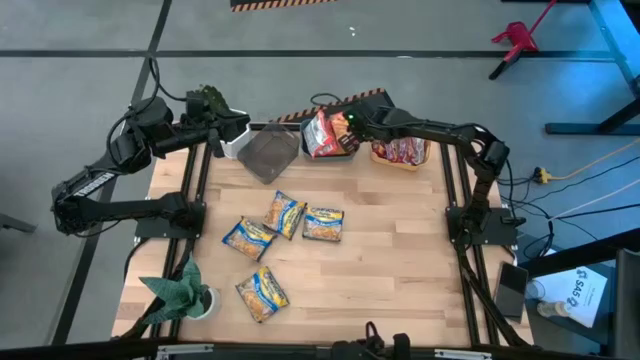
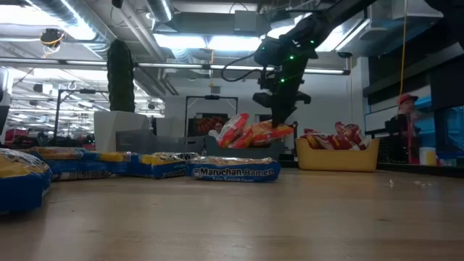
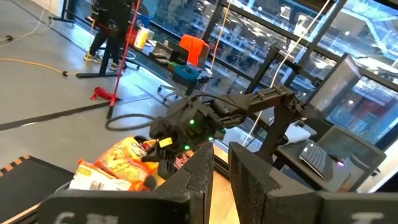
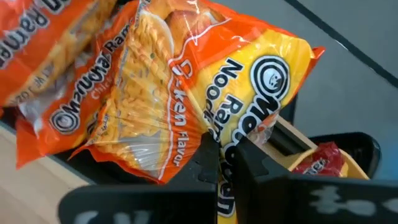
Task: Sort Maruchan noodles
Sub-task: Put the orange noodle pack into the blue bin
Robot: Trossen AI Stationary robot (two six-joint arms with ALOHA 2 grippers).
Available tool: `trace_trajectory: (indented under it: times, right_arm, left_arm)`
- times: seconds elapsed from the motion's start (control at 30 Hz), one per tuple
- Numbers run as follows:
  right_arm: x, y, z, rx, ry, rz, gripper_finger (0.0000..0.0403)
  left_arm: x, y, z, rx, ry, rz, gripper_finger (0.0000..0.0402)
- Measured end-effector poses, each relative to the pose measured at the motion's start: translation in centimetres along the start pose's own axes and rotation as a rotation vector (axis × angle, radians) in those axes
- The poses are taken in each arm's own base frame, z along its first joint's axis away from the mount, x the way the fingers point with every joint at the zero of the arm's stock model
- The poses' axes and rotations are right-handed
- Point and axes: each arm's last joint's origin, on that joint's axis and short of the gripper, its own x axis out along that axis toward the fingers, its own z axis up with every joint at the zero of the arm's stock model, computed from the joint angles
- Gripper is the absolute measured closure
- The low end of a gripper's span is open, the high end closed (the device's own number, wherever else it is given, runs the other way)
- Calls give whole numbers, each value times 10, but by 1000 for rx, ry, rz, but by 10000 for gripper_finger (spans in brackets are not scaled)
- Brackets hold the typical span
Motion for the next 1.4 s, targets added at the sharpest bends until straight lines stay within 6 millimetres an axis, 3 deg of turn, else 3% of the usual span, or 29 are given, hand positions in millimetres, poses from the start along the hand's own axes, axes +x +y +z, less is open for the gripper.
trace_trajectory:
  times: [0.27, 0.47, 0.8, 1.13, 1.4]
  right_arm:
    - [-7, 12, 20, -170, 115, -53, 402]
    - [-31, 16, 50, -169, 5, 20, 402]
    - [-50, 13, 65, -168, -51, -44, 402]
    - [-47, 6, 50, -191, 87, -201, 402]
    - [-18, 29, 37, -215, 187, -171, 402]
  left_arm:
    - [0, 0, 0, 0, 0, -1, 358]
    - [0, 0, 0, 3, -3, -2, 358]
    - [0, 0, 0, 23, -2, -5, 358]
    - [0, 0, 0, 31, 1, -11, 358]
    - [0, -1, 0, 25, 9, -26, 358]
